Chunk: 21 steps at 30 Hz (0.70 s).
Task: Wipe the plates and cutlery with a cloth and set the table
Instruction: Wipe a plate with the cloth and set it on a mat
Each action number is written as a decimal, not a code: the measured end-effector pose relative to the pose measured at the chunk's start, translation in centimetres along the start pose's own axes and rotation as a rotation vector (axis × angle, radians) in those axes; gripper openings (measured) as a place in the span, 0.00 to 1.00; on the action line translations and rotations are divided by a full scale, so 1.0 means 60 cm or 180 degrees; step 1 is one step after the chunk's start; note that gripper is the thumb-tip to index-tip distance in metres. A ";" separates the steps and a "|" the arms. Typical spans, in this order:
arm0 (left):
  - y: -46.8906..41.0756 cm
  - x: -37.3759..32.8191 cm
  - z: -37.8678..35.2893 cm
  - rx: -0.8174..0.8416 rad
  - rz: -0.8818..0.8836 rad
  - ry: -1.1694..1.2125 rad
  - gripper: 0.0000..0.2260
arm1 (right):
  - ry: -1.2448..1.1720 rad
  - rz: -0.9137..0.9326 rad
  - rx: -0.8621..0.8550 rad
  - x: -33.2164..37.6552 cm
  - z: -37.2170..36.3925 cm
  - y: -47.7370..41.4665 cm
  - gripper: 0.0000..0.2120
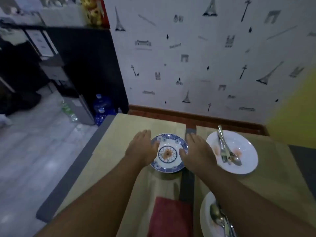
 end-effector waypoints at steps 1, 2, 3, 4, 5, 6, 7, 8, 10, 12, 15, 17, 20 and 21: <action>-0.005 0.010 -0.012 0.0079 0.0136 0.0123 0.29 | -0.0189 -0.0128 0.0048 -0.007 -0.015 -0.002 0.27; -0.015 0.020 -0.023 0.0127 0.0235 0.0255 0.28 | -0.0393 -0.0254 0.0018 -0.011 -0.025 -0.006 0.24; -0.023 0.030 -0.036 0.0195 0.0330 0.0308 0.26 | -0.0493 -0.0348 0.0056 -0.018 -0.040 -0.007 0.20; -0.032 0.040 -0.046 0.0280 0.0421 0.0360 0.24 | -0.0528 -0.0498 0.0154 -0.023 -0.054 -0.009 0.17; -0.046 0.049 -0.059 0.0314 0.0474 0.0413 0.22 | -0.0614 -0.0657 0.0172 -0.033 -0.073 -0.015 0.15; -0.058 0.057 -0.069 0.0346 0.0565 0.0508 0.20 | -0.0757 -0.0856 0.0195 -0.042 -0.090 -0.022 0.13; -0.075 0.068 -0.082 0.0343 0.0633 0.0624 0.20 | -0.0918 -0.1026 0.0206 -0.053 -0.111 -0.030 0.12; -0.089 0.077 -0.091 0.0345 0.0695 0.0695 0.19 | -0.1078 -0.1195 0.0246 -0.063 -0.131 -0.038 0.13; -0.114 0.096 -0.114 0.0388 0.0781 0.0851 0.18 | -0.1260 -0.1496 0.0276 -0.094 -0.179 -0.051 0.18; -0.130 0.105 -0.129 0.0454 0.0766 0.0942 0.16 | -0.1327 -0.1630 0.0268 -0.109 -0.207 -0.059 0.20; -0.137 0.111 -0.146 0.0492 0.0642 0.1072 0.10 | -0.1423 -0.1743 0.0121 -0.090 -0.197 -0.057 0.14; -0.135 0.114 -0.149 0.0418 0.0633 0.1194 0.09 | -0.1515 -0.1749 0.0038 -0.083 -0.191 -0.056 0.07; -0.134 0.120 -0.146 0.0266 0.0709 0.1395 0.11 | -0.1778 -0.1852 -0.0101 -0.072 -0.183 -0.055 0.06; -0.135 0.122 -0.146 0.0243 0.0749 0.1473 0.11 | -0.1860 -0.1936 -0.0143 -0.070 -0.182 -0.055 0.06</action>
Point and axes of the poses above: each hand's wrist, its own y-axis away from the middle knuckle, its own z-axis out of the back of the hand, x = y × z, the point moved 3 cm from there along -y, towards the middle knuckle, and after that the axes turned 2 degrees about -y, right-handed, at the moved point
